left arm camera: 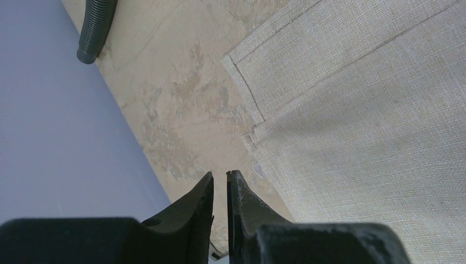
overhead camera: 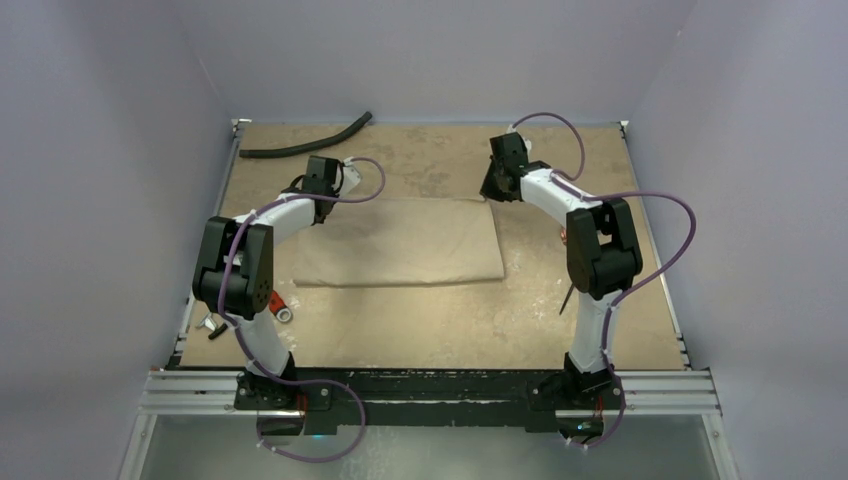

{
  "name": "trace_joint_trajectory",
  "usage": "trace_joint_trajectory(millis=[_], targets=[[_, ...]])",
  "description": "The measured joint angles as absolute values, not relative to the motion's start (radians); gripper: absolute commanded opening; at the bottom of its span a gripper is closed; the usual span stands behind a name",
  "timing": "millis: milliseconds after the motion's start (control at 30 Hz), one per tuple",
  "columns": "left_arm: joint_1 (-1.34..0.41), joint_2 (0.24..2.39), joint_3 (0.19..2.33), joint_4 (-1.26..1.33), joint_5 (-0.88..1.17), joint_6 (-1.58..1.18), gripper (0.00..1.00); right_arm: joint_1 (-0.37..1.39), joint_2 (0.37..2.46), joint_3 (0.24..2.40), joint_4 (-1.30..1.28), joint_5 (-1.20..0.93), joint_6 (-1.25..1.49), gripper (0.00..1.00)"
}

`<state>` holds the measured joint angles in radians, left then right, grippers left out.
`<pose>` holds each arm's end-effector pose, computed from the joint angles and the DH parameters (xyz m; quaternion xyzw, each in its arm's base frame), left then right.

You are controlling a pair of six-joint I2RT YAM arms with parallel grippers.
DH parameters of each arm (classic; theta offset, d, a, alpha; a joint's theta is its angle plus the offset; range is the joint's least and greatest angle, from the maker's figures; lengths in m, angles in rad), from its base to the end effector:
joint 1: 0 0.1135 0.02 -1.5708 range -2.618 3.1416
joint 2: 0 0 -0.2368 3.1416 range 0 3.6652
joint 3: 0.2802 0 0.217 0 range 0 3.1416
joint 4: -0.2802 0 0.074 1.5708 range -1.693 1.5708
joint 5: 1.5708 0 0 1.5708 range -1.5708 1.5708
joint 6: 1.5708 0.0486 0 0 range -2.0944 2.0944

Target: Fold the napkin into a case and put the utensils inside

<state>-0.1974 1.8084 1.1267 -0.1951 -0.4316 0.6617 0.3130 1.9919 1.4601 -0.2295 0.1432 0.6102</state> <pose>0.3482 -0.0489 0.1680 0.3164 0.8655 0.2724 0.2770 0.3973 0.1213 0.1914 0.1636 0.9026 0.1161 0.3810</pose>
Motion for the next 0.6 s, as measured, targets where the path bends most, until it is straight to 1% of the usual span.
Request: trace_joint_trajectory(millis=[400, 433, 467, 500, 533, 567, 600], targets=[[-0.197, 1.805, 1.134, -0.220, -0.402, 0.627, 0.17, 0.291, 2.004, 1.486, -0.228, 0.181, 0.612, 0.00], [-0.197, 1.805, 1.140, -0.226, -0.398, 0.623, 0.18, 0.287, 2.017, 1.497, -0.227, 0.187, 0.614, 0.03], [-0.197, 1.805, 1.147, -0.229, -0.395, 0.621, 0.18, 0.284, 2.038, 1.511, -0.225, 0.192, 0.614, 0.19], [-0.197, 1.805, 1.154, -0.234, -0.389, 0.620, 0.19, 0.281, 2.059, 1.521, -0.222, 0.193, 0.616, 0.39], [-0.197, 1.805, 1.162, -0.239, -0.384, 0.617, 0.20, 0.280, 2.076, 1.528, -0.221, 0.196, 0.620, 0.57], [-0.197, 1.805, 1.171, -0.246, -0.376, 0.612, 0.21, 0.279, 2.094, 1.532, -0.221, 0.200, 0.627, 0.73], [-0.197, 1.805, 1.178, -0.252, -0.369, 0.611, 0.23, 0.279, 2.109, 1.534, -0.223, 0.206, 0.630, 0.82]])
